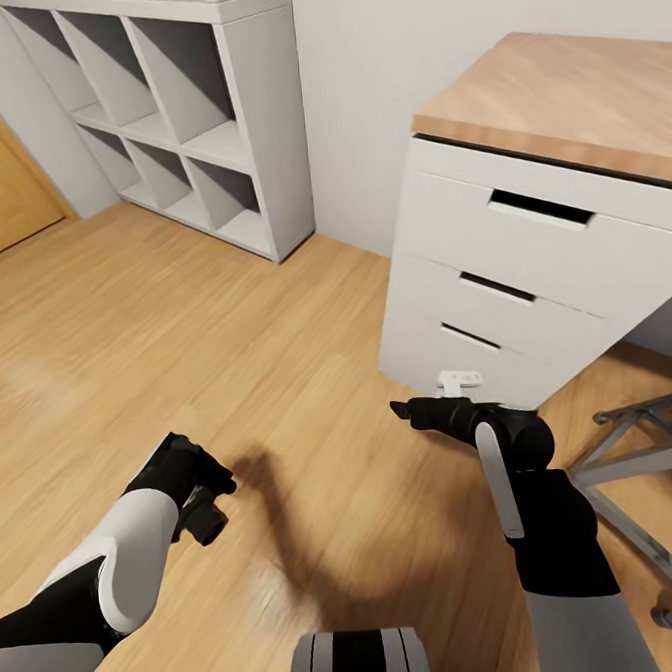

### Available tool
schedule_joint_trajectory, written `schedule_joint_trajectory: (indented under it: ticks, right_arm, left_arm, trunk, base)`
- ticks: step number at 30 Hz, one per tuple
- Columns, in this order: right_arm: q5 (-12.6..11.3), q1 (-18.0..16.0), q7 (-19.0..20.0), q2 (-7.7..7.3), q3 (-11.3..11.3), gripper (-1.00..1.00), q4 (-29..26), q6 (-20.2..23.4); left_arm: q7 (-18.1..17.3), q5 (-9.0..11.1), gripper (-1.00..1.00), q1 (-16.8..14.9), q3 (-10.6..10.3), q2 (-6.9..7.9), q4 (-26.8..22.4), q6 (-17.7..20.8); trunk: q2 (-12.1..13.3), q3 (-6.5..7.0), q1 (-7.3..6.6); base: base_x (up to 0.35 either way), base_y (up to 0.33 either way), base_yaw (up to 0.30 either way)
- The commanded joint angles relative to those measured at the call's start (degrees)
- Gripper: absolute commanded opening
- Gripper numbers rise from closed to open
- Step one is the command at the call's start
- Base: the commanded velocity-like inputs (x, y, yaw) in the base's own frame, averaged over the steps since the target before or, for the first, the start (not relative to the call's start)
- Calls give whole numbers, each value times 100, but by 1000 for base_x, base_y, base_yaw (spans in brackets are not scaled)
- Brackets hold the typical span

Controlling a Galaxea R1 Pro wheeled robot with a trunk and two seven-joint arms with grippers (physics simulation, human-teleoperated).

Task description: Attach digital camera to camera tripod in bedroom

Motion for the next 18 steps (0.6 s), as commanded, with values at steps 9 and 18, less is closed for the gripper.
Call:
schedule_joint_trajectory:
  ticks: [9,18]
  right_arm:
    - [-28,-3,-9,1,0,100,-5,19]
    - [-28,-2,-9,1,6,100,-5,17]
  left_arm:
    - [8,14,100,-50,4,-3,-12,-22]
    - [40,13,100,-255,-484,-2,-12,-20]
  trunk:
    - [-2,-83,-1]
    - [-2,-163,-1]
  base:
    - [0,0,0]
    - [0,0,0]
